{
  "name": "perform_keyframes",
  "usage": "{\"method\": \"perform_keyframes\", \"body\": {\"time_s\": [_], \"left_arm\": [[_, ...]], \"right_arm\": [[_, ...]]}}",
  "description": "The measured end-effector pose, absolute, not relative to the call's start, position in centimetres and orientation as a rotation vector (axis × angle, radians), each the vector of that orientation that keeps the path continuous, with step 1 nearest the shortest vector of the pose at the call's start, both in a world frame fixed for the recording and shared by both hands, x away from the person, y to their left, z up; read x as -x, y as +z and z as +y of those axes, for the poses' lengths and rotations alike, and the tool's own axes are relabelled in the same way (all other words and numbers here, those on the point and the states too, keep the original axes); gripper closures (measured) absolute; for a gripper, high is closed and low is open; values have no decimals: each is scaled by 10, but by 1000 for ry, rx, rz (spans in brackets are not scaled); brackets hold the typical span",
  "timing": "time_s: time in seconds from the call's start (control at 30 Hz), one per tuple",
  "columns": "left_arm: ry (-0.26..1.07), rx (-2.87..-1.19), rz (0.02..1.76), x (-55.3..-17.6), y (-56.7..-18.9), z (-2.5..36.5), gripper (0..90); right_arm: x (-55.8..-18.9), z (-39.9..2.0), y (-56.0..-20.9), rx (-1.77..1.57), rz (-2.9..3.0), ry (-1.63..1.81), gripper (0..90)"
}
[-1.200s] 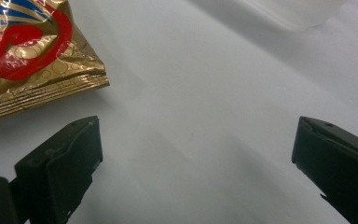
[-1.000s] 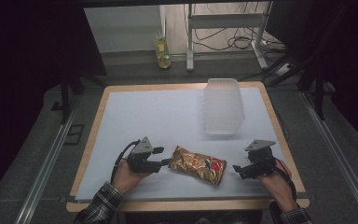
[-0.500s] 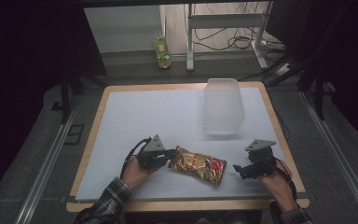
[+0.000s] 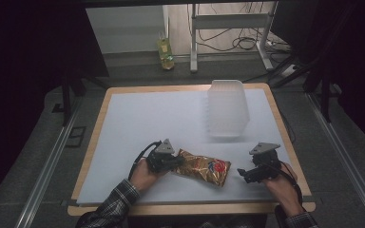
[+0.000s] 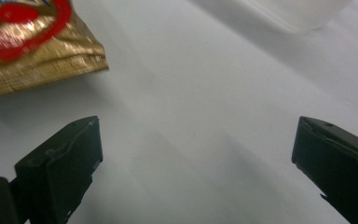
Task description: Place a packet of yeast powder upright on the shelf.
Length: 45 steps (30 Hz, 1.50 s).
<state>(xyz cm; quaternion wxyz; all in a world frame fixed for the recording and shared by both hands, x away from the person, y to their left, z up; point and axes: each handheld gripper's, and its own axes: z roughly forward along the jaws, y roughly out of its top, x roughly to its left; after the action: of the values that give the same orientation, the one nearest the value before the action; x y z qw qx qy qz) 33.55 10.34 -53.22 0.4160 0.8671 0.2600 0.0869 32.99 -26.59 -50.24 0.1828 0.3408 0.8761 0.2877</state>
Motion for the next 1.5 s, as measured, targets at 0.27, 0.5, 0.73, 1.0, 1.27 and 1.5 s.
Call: {"method": "perform_keyframes", "body": {"time_s": [0.27,0.5,0.73,1.0,1.27,1.5], "left_arm": [[284,-2185,672,-329,-536,105,900],[294,-2186,696,-325,-538,107,900],[318,-2237,715,-319,-542,110,900],[309,-2240,718,-316,-542,111,900],[299,-2235,720,-313,-542,112,900],[278,-2228,725,-310,-542,113,900]], "right_arm": [[-324,-263,-497,-995,2517,889,19],[-314,-256,-493,-980,2578,955,18],[-311,-253,-491,-1002,2645,1081,21],[-313,-238,-488,-1043,2702,1165,25],[-325,-225,-489,-1107,2737,1164,25],[-346,-203,-490,-1225,2764,1235,64]]}}
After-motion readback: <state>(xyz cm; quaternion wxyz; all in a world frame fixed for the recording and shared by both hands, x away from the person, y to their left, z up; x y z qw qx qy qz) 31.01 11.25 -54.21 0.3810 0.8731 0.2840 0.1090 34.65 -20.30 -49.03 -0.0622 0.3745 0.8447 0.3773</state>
